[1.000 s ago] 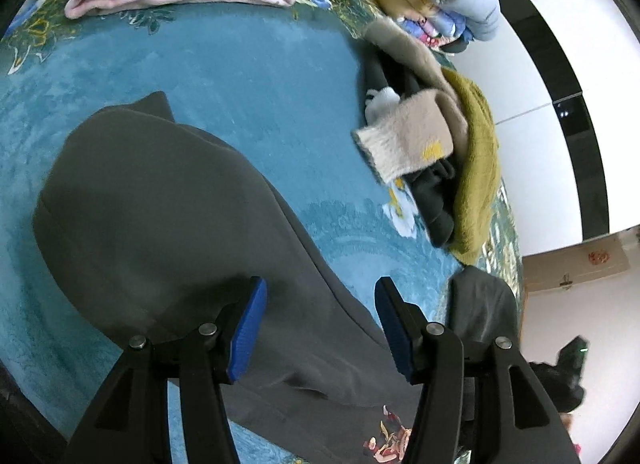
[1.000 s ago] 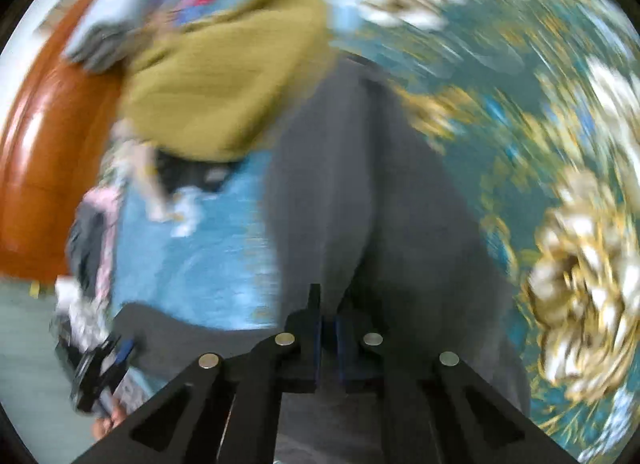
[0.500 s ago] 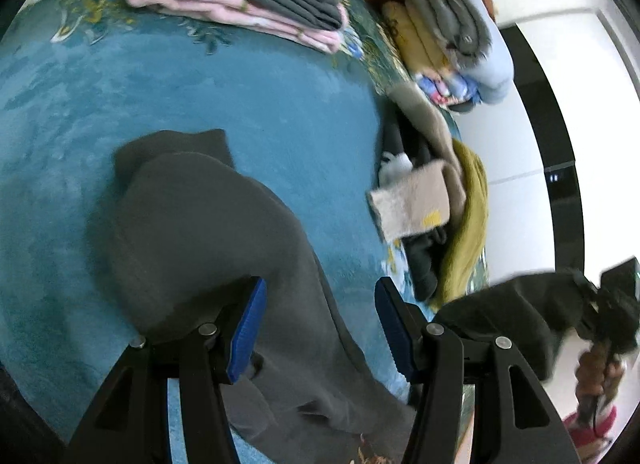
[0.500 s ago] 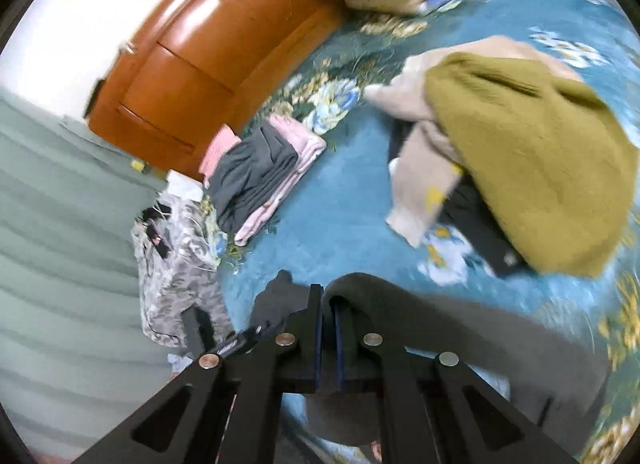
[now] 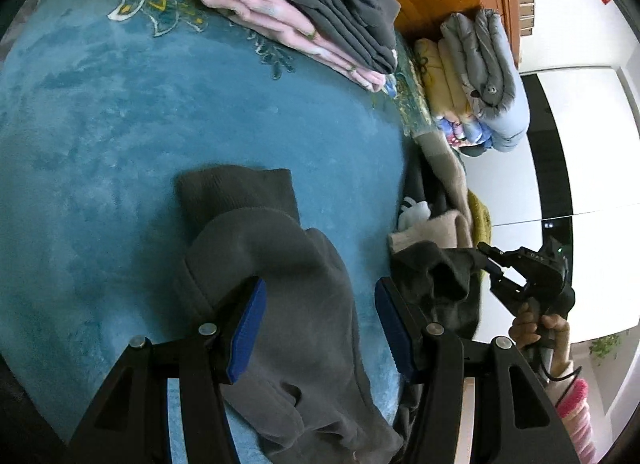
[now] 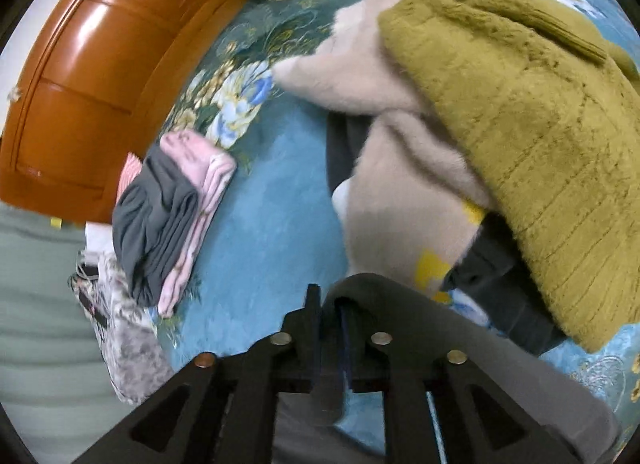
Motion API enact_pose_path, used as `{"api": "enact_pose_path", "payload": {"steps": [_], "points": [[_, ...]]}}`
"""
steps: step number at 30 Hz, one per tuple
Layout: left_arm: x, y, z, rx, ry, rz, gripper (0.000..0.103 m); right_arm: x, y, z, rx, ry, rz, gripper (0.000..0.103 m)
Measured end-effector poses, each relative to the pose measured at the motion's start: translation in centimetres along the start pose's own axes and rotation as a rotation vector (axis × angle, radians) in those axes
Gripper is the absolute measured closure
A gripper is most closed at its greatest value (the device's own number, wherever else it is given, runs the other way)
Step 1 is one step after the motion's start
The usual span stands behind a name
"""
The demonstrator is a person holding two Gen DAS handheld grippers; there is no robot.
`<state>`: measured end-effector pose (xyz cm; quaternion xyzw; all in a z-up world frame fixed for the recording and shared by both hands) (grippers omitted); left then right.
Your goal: Fold clothes
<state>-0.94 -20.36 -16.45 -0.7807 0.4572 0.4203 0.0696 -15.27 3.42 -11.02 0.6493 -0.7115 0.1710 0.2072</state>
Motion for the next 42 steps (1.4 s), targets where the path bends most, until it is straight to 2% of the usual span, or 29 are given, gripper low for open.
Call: {"api": "enact_pose_path", "payload": {"steps": [1,2,3,7,10,12,17,23,27,29,32,36,37,42], "points": [[-0.2,0.1,0.1,-0.003,-0.004,0.008,0.043,0.2,0.1,-0.4,-0.004,0.022,0.001,0.068],[-0.4,0.1,0.3,0.0,-0.005,0.019,0.041,0.4,0.1,-1.1,-0.011,0.047,-0.006,0.049],[-0.6,0.0,0.5,0.007,-0.005,0.03,0.041,0.7,0.1,-2.0,-0.024,0.072,-0.017,0.042],[-1.3,-0.4,1.1,0.038,-0.001,0.071,0.041,0.6,-0.4,-5.7,-0.093,0.099,-0.082,0.042],[-1.9,-0.7,1.2,0.052,-0.003,0.1,0.041,-1.9,-1.6,-8.3,-0.138,0.073,-0.127,0.041],[-2.4,-0.8,1.1,0.057,0.001,0.121,0.041,-5.3,-2.6,-9.7,-0.167,0.016,-0.132,0.04],[-4.4,-0.9,2.5,0.089,0.014,0.173,0.041,-18.0,-5.8,-12.5,-0.196,-0.188,-0.046,0.039],[-8.5,0.0,6.7,0.165,0.041,0.259,0.041,-26.0,-9.5,-10.4,-0.139,-0.245,0.075,0.039],[-12.1,2.6,9.0,0.163,0.046,0.293,0.041,-26.7,-9.6,-9.5,-0.164,-0.267,0.067,0.039],[-14.2,4.4,9.9,0.141,0.057,0.341,0.041,-26.6,-9.5,-9.4,-0.168,-0.27,0.057,0.039],[-17.1,6.9,11.2,0.114,0.124,0.487,0.041,-26.5,-9.4,-9.7,-0.172,-0.25,0.056,0.039],[-19.9,8.3,13.6,0.14,0.225,0.712,0.04,-26.4,-9.6,-10.1,-0.176,-0.219,0.066,0.039],[-20.3,8.4,14.3,0.153,0.253,0.761,0.037,-26.3,-9.7,-10.0,-0.175,-0.211,0.071,0.039],[-21.1,7.8,18.1,0.235,0.307,0.864,0.036,-26.3,-11.4,-8.8,-0.162,-0.216,0.08,0.039]]}}
Point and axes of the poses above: each gripper's, at about its wrist camera, not at the fingertips, and z roughly the way its jaws point, x to its left, y to its top, the point moved 10 cm from there along z, roughly the way its jaws point, and after that the axes turned 13 degrees about z, right-handed, at the moved point
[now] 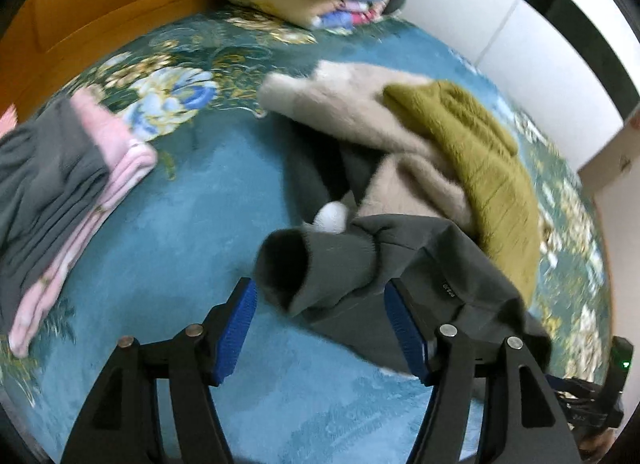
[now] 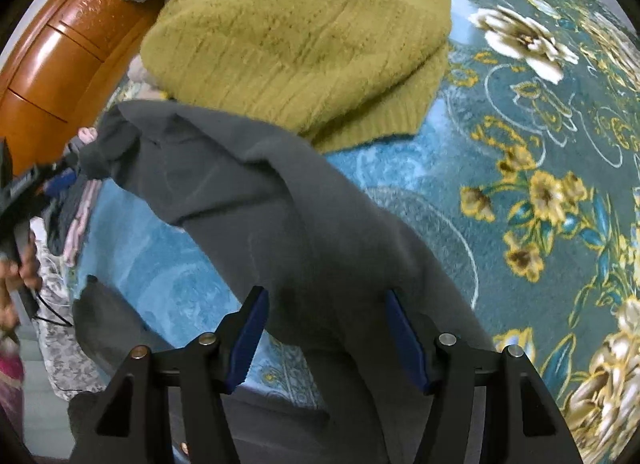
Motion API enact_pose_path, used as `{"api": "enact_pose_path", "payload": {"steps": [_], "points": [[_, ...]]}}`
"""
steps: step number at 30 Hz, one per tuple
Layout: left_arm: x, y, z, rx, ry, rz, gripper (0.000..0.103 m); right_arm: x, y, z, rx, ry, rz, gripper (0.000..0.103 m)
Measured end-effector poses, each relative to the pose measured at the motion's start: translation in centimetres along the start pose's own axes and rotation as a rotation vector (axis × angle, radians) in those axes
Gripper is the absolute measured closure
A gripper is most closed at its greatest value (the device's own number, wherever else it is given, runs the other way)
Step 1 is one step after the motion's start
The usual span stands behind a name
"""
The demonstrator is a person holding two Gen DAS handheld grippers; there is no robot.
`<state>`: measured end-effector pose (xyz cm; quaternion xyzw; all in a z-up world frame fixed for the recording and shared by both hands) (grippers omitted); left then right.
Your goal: Fold clothes
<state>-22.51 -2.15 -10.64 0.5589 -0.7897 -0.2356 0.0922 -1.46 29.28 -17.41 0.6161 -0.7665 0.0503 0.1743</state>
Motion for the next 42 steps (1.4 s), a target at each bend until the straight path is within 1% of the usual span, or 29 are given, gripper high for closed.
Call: {"api": "enact_pose_path", "payload": {"steps": [2,3,4,5,6,9,10,11,16,19,21,25,27,29,32,34,36,37,38,40,42], "points": [[-0.7,0.4,0.7,0.01,-0.013,0.024,0.037,-0.2,-0.4,0.3,0.003,0.003,0.022,0.039],[-1.0,0.6,1.0,0.017,-0.025,0.031,0.042,-0.3,-0.5,0.4,0.005,0.007,0.035,0.039],[-1.3,0.5,1.3,0.03,-0.028,0.031,0.063,-0.4,-0.7,0.5,0.007,0.01,0.045,0.039],[-1.3,0.5,1.2,0.032,-0.027,0.029,0.089,-0.4,-1.0,0.6,0.011,0.012,0.052,0.039],[-1.3,0.5,1.1,0.035,-0.027,0.026,0.097,-0.4,-1.2,0.7,0.014,0.012,0.057,0.039],[-1.2,0.4,0.7,0.037,-0.025,0.018,0.098,-0.1,-1.6,0.6,0.02,0.008,0.068,0.039],[-1.0,0.4,0.0,0.018,-0.019,0.013,0.101,0.1,-1.6,0.4,0.018,0.009,0.07,0.039],[-0.7,0.3,-0.7,-0.001,-0.015,0.006,0.101,0.3,-1.6,0.2,0.015,0.008,0.071,0.039],[2.5,-0.5,-4.4,-0.094,-0.021,-0.12,0.101,1.6,-1.5,-1.0,0.002,-0.003,0.049,0.039],[4.6,-1.2,-6.0,-0.124,-0.021,-0.188,0.101,2.2,-1.9,-1.9,-0.018,-0.04,-0.018,0.039],[5.4,-1.7,-6.6,-0.132,-0.028,-0.216,0.101,2.0,-2.7,-2.2,-0.01,-0.077,-0.055,0.039],[5.6,-2.8,-7.2,-0.118,-0.013,-0.202,0.101,-0.3,-5.5,-2.1,0.018,-0.178,-0.103,0.039],[5.6,-3.1,-7.3,-0.116,-0.013,-0.201,0.101,-1.7,-6.7,-2.3,0.032,-0.212,-0.101,0.039],[5.5,-3.3,-7.5,-0.118,-0.014,-0.202,0.101,-3.4,-8.0,-2.1,0.067,-0.25,-0.097,0.039],[5.3,-3.4,-8.1,-0.125,-0.009,-0.187,0.101,-5.4,-10.1,-1.8,0.11,-0.284,-0.082,0.039],[5.3,-3.5,-8.3,-0.123,-0.002,-0.179,0.101,-6.1,-11.3,-1.6,0.14,-0.289,-0.074,0.039],[5.4,-3.7,-8.5,-0.123,0.001,-0.181,0.101,-6.3,-12.3,-1.4,0.163,-0.309,-0.095,0.039],[5.5,-3.8,-8.6,-0.124,0.001,-0.185,0.101,-6.6,-12.7,-1.3,0.173,-0.342,-0.123,0.039],[5.6,-3.9,-8.7,-0.126,0.002,-0.189,0.101,-6.8,-12.9,-1.3,0.181,-0.37,-0.145,0.041],[5.9,-4.1,-9.0,-0.129,0.004,-0.192,0.101,-7.3,-13.3,-1.6,0.192,-0.425,-0.181,0.052],[6.1,-4.3,-9.1,-0.13,0.008,-0.194,0.101,-8.3,-13.3,-2.2,0.194,-0.492,-0.199,0.1]]}}
Point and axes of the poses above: each gripper's, at about its wrist camera, not at the fingertips, and z roughly the way its jaws point, x to its left, y to its top, the point moved 10 cm from there along z, roughly the way its jaws point, and after that the axes turned 13 degrees about z, right-handed, at the moved point
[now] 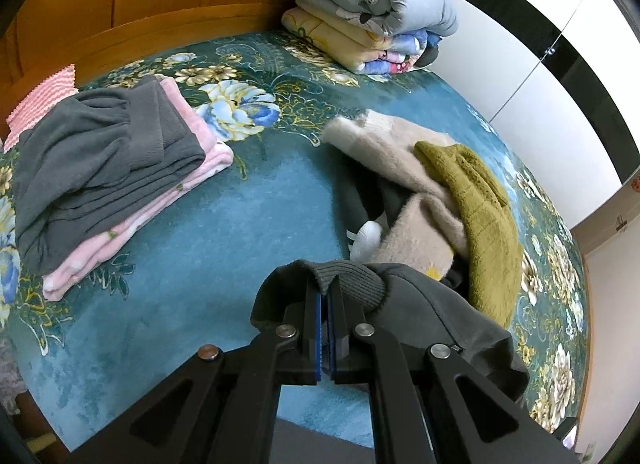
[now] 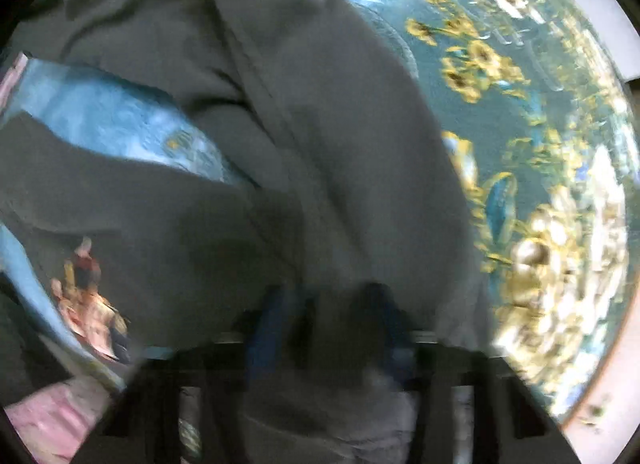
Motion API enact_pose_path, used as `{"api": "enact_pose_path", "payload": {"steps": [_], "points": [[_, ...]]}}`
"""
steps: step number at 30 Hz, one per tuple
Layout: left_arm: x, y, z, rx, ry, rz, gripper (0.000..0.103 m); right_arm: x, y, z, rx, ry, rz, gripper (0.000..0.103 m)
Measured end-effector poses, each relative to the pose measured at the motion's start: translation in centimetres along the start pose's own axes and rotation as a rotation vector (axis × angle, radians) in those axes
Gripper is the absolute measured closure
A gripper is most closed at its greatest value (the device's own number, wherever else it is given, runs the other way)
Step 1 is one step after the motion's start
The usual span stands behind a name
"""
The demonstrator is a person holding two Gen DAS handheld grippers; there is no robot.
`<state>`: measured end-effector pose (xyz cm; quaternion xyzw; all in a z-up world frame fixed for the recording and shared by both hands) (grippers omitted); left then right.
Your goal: Fold clothes
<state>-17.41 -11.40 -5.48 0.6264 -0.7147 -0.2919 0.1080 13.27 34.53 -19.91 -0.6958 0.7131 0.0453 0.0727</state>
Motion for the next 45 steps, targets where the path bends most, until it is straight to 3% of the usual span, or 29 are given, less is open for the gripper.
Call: {"api": "enact_pose_path", "payload": {"steps": [5,8,11,13,14,15,19,24,25,27,28,29,30,37,40,45], "points": [[0.3,0.2,0.3,0.005,-0.016,-0.036,0.101,-4.1,1.7,-1.8,-0.04,-0.05,0.082,0.103],[-0.6,1.0,-0.1,-0.014,-0.021,-0.013,0.101,-5.9,3.2,-4.0,-0.082,0.032,0.161,0.103],[-1.3,1.5,-0.3,-0.021,-0.023,0.011,0.101,-4.6,2.5,-4.8,-0.06,0.099,0.153,0.095],[-1.4,1.5,-0.2,-0.018,-0.025,0.01,0.101,-3.5,1.0,-4.8,-0.036,0.12,0.139,0.066],[-1.4,1.4,0.0,-0.014,-0.027,0.006,0.101,-3.0,0.2,-4.5,-0.029,0.12,0.127,0.038],[-1.4,1.3,0.1,-0.011,-0.028,0.002,0.101,-2.3,-0.7,-4.1,-0.027,0.121,0.107,0.034],[-1.2,0.5,0.5,0.005,-0.031,-0.009,0.101,-0.2,-3.5,-1.1,0.029,0.076,0.032,0.034],[-0.3,-0.3,0.3,0.011,-0.032,-0.017,0.101,0.0,-4.6,1.1,0.036,-0.07,-0.062,0.038],[-0.1,-0.5,0.3,0.013,-0.031,-0.019,0.101,-0.5,-4.4,1.1,0.037,-0.076,-0.034,0.042],[0.4,-0.7,0.2,0.015,-0.031,-0.023,0.101,-2.1,-3.3,0.0,0.008,-0.085,0.021,0.072],[0.6,-0.8,0.2,0.015,-0.033,-0.028,0.101,-2.9,-2.7,-0.8,-0.012,-0.091,0.046,0.077],[0.7,-0.9,0.2,0.015,-0.034,-0.033,0.101,-3.8,-2.0,-1.5,-0.032,-0.098,0.071,0.09],[0.9,-0.8,0.1,0.008,-0.033,-0.036,0.101,-4.7,-1.4,-2.3,-0.052,-0.104,0.096,0.092],[0.9,2.9,-3.6,-0.154,-0.06,-0.022,0.101,-14.0,3.2,-10.7,-0.314,-0.187,0.326,0.097],[2.3,3.0,-4.8,-0.208,-0.084,-0.046,0.101,-14.8,2.9,-12.3,-0.411,-0.184,0.334,0.097],[7.5,-2.1,-2.5,-0.126,-0.057,-0.186,0.101,-7.6,-3.7,-5.5,-0.219,-0.07,0.012,0.097]]}}
Point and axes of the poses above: each gripper's, at about its wrist camera, not at the fingertips, and z roughly the way its jaws point, x to its left, y to its top, the point moved 10 cm from there along z, roughly the way its jaws point, and after that the axes turned 13 degrees about z, right-handed, at the moved point
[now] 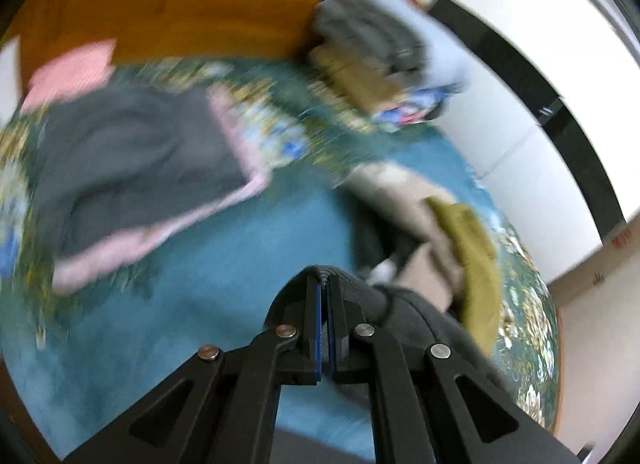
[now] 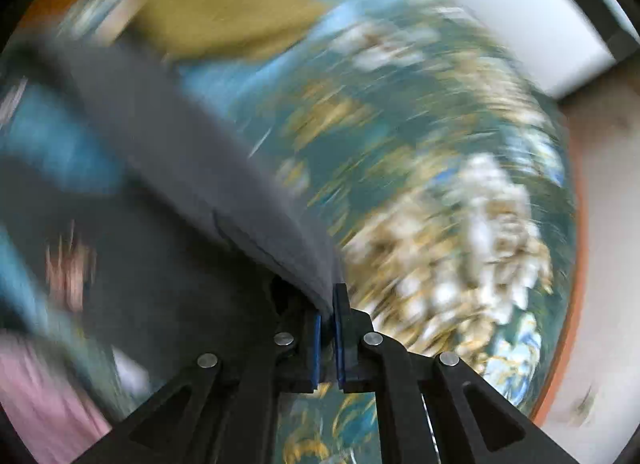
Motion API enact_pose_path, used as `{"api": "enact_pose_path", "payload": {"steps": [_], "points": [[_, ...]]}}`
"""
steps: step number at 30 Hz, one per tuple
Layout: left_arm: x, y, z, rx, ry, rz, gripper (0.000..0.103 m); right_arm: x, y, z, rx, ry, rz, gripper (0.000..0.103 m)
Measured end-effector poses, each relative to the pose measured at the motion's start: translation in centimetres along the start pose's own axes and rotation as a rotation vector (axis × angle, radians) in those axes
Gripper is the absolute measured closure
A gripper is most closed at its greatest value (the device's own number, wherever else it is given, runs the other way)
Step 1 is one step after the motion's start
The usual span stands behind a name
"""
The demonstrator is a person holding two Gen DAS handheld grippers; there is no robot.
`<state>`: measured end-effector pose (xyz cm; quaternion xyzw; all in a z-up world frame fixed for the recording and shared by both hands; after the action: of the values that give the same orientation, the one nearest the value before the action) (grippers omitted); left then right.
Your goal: Fold clothes
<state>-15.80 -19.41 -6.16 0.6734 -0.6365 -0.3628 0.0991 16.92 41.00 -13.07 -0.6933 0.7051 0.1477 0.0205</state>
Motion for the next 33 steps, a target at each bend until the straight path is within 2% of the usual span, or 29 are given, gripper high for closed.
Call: {"api": "enact_pose_path", "payload": {"steps": [3,6,9,13,14,15,16,17,19,21,25,28,30,33], "points": [[3.5,-4.1,0.3,0.039,0.016,-0.112,0.101,0.6,-2.2,2.5,0.083,0.032,0.043,0.097],[6.1,-7.6,0.4,0.068,0.029,-0.223,0.101,0.9,-2.7,3.5,0.123,0.047,0.049,0.097],[7.8,-9.6,0.4,0.077,0.018,-0.332,0.101,1.6,-2.9,3.8,0.153,0.044,0.012,0.093],[8.4,-11.1,-0.1,0.086,-0.003,-0.399,0.099,2.3,-2.4,3.6,0.205,0.068,-0.027,0.088],[8.4,-11.5,-0.1,0.099,-0.019,-0.416,0.092,2.6,-2.2,3.3,0.22,0.084,-0.041,0.079],[8.3,-12.0,-0.1,0.117,-0.027,-0.431,0.085,3.1,-1.9,2.8,0.236,0.11,-0.06,0.066],[8.2,-12.4,-0.2,0.132,-0.036,-0.446,0.072,3.6,-1.5,2.1,0.25,0.139,-0.084,0.06],[8.1,-12.7,-0.3,0.135,-0.052,-0.467,0.067,4.2,-1.1,1.3,0.256,0.165,-0.108,0.047],[7.6,-13.1,-0.8,0.123,-0.089,-0.501,0.064,5.3,0.8,-0.6,0.219,0.197,-0.155,0.046],[6.8,-13.0,-1.0,0.119,-0.116,-0.517,0.057,6.5,3.1,-2.7,0.154,0.226,-0.182,0.043],[4.1,-12.3,0.0,0.145,-0.163,-0.508,0.055,9.7,8.6,-5.3,-0.005,0.326,-0.086,0.038],[2.0,-12.2,1.6,0.21,-0.141,-0.45,0.055,14.0,9.7,-4.7,-0.019,0.413,-0.075,0.038],[1.1,-12.5,2.8,0.249,-0.117,-0.419,0.055,16.7,9.3,-3.9,-0.007,0.438,-0.122,0.038],[0.8,-12.9,4.0,0.283,-0.084,-0.415,0.059,19.2,8.9,-3.1,0.006,0.486,-0.147,0.038]]}}
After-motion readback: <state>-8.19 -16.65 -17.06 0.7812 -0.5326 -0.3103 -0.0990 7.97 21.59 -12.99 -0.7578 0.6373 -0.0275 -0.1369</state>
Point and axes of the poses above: each gripper's, at about its wrist camera, not at the fingertips, and z roughly the way its jaws point, x to its left, y to its top, the point moved 10 cm from there along z, roughly the way its jaws point, and after that the axes turned 13 degrees about z, right-handed, at the moved point
